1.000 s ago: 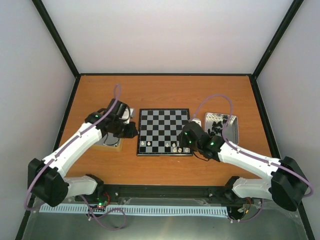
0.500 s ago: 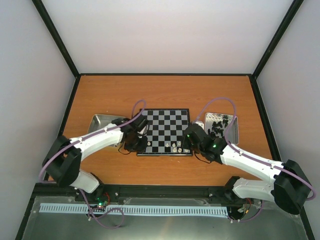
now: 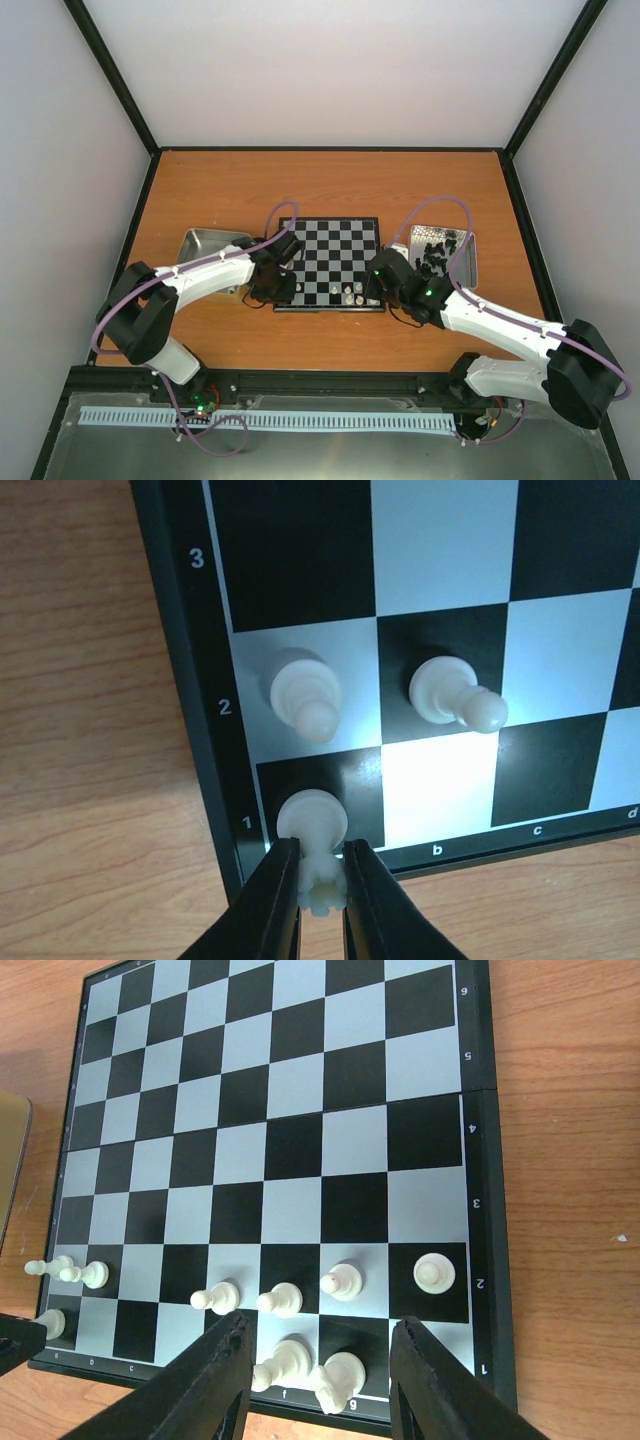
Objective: Set up the chess pieces on the board
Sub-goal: Place the chess piece on the chessboard, then adjust the storage box at the center of the board.
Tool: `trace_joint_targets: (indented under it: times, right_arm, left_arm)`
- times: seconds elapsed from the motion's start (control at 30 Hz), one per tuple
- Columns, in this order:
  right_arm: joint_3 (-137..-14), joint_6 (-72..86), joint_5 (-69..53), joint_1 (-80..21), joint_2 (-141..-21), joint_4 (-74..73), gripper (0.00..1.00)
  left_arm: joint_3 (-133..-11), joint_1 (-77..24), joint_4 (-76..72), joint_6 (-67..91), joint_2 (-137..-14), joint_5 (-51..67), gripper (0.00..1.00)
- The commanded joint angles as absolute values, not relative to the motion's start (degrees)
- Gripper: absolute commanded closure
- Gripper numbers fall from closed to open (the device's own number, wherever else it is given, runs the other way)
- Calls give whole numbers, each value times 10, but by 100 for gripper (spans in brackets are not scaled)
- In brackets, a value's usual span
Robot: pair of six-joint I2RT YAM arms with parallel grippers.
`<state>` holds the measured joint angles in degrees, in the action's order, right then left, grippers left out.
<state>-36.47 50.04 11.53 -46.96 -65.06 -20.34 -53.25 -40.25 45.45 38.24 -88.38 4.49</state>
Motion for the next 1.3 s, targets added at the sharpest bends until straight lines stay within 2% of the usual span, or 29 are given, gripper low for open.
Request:
trace_joint_targets:
  times: [0.0,0.13,0.27,0.33,0.57,0.73,0.93,1.13,1.27]
  right_arm:
    - [-359,507,123,-465,-648,-200,60]
    - [-357,507,124,-465,-646,-200,60]
    - [-356,508,123,-465,-645,-198,60]
    - [-356,508,122,-465,-646,-196,60]
    - [-362,493,112,-465,-645,-196,60]
    - [-356,478,102,-465,-638,-200,60]
    - [-352,463,108,-464,-608,-224,59]
    - [-378,418,126,-461,-606,-244,55]
    - [-410,410,178,-433,-637,-257,54]
  left_arm:
    - [-541,-408,433,387,-897,55,90]
    - [-540,-409,446,383,-903,46,85]
    - [-549,-408,460,377,-885,42,66]
    - [-566,-409,471,372,-874,39,61]
    - [-612,-409,503,351,-803,42,59]
    - [-613,-386,532,338,-718,-74,50]
    - [-561,-260,483,282,-663,-92,44]
    - [-543,-126,455,249,-721,-16,45]
    - [-535,-72,455,244,-768,11,47]
